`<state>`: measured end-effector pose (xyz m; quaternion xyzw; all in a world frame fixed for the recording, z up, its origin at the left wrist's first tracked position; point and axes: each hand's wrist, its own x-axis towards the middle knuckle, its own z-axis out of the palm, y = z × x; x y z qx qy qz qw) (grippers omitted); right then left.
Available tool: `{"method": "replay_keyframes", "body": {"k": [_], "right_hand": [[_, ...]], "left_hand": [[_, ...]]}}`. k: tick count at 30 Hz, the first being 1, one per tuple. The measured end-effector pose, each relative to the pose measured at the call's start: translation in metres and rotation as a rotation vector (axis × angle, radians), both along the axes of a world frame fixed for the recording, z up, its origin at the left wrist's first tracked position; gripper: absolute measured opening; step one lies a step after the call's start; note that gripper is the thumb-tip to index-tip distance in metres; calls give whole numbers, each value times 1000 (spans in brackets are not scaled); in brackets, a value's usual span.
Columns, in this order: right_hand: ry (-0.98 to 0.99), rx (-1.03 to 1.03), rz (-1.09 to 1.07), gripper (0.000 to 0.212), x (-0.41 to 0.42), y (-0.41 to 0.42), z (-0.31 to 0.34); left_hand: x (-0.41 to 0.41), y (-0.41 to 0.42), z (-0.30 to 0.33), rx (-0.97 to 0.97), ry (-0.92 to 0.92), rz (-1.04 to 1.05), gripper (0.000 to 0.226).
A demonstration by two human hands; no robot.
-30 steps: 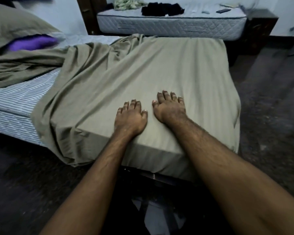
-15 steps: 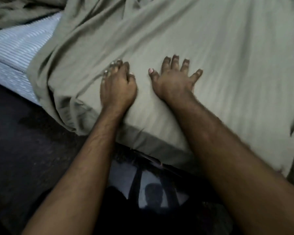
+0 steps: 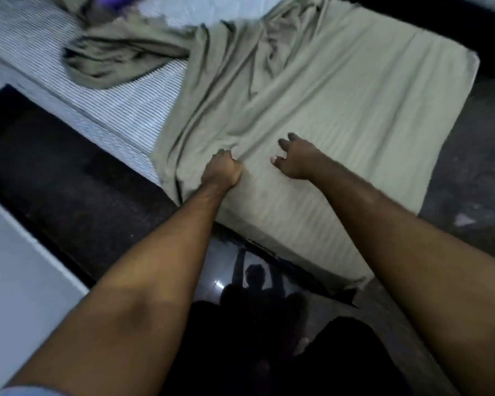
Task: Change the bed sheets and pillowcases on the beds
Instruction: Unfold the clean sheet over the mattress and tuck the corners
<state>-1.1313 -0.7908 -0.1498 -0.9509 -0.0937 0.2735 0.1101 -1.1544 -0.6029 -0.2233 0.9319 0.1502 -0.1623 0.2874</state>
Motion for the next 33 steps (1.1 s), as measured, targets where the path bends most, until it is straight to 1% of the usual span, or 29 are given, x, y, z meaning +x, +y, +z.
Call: {"method": "replay_keyframes", "body": {"k": [3, 7, 9, 11, 14, 16, 22, 26, 28, 31, 33], "right_hand": [[-81, 179, -46, 64, -20, 20, 85], [-140, 385, -93, 58, -56, 47, 198], [-175, 449, -70, 54, -71, 55, 233], [-205, 470, -66, 50, -77, 63, 250], [-261, 492, -54, 47, -58, 91, 256], [-271, 460, -36, 46, -33, 122, 257], [-329, 415, -83, 44, 35, 210, 278], [-321, 375, -182, 48, 72, 244, 279], [-296, 379, -233, 49, 86, 257, 274], [-258, 377, -309, 48, 113, 271, 258], [-252, 346, -367, 47, 134, 274, 248]], "left_hand": [[-26, 6, 96, -13, -81, 22, 45], [-70, 5, 246, -66, -186, 103, 33], [-92, 11, 293, -117, -249, 118, 33], [-107, 27, 317, -148, -277, 135, 36], [-98, 62, 324, -128, -322, 172, 38], [-75, 87, 323, -136, -353, 199, 36], [-7, 176, 340, -232, -342, 106, 38], [33, 235, 346, -255, -360, 57, 41], [56, 254, 342, -265, -334, 31, 41], [99, 264, 332, -327, -278, 21, 40], [125, 261, 326, -366, -260, -28, 39]]}}
